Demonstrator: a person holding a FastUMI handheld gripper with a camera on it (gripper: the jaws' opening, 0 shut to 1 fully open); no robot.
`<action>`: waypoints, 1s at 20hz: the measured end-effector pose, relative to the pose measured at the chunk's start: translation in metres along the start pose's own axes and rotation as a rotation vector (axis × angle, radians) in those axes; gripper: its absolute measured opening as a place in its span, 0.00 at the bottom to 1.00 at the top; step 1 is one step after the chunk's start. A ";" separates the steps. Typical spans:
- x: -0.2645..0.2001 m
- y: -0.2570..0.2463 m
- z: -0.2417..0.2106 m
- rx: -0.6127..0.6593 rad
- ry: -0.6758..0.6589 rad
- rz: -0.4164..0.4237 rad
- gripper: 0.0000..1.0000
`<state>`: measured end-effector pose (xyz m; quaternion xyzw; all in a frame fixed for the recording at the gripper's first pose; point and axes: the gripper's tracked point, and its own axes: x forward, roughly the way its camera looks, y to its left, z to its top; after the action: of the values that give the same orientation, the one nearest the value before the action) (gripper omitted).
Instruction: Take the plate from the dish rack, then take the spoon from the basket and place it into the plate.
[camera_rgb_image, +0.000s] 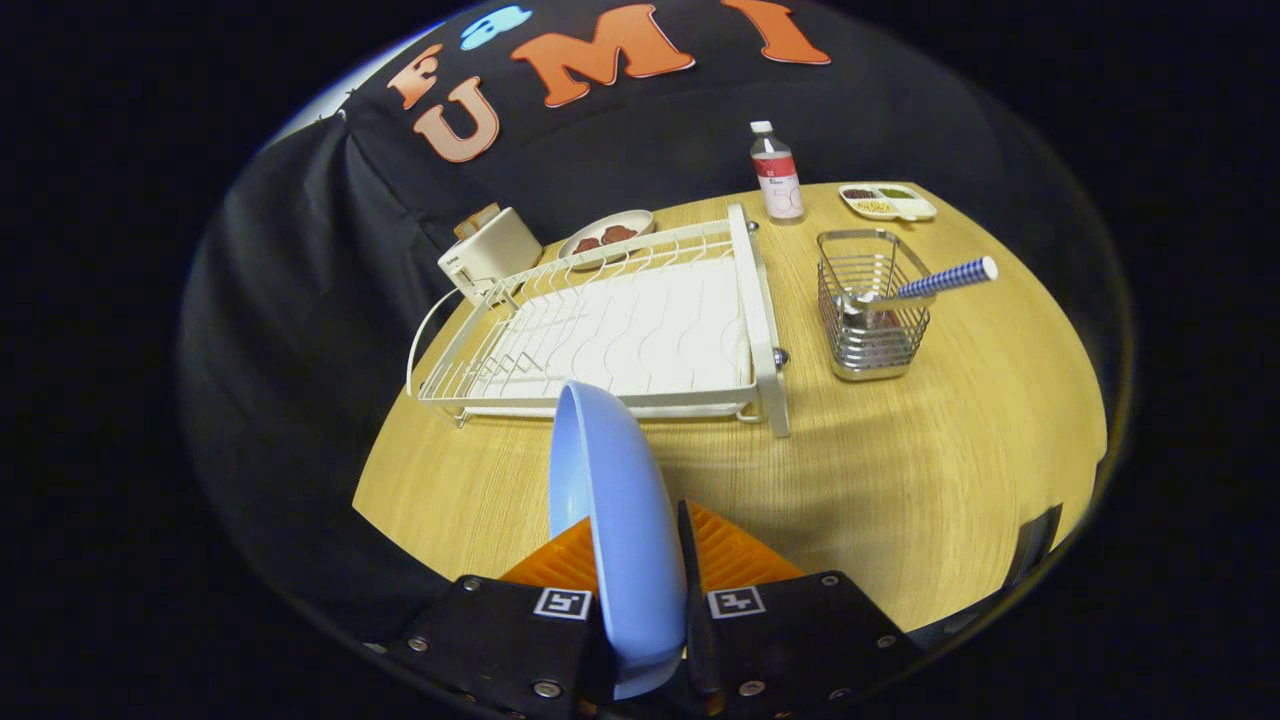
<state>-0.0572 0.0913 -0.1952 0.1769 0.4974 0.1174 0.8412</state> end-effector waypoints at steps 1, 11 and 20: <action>0.002 -0.001 -0.003 0.039 0.004 0.022 0.28; 0.014 -0.024 -0.011 0.087 -0.044 0.006 0.32; 0.033 -0.028 -0.022 0.005 -0.124 -0.043 0.59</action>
<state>-0.0601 0.0821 -0.2430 0.1753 0.4481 0.0869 0.8723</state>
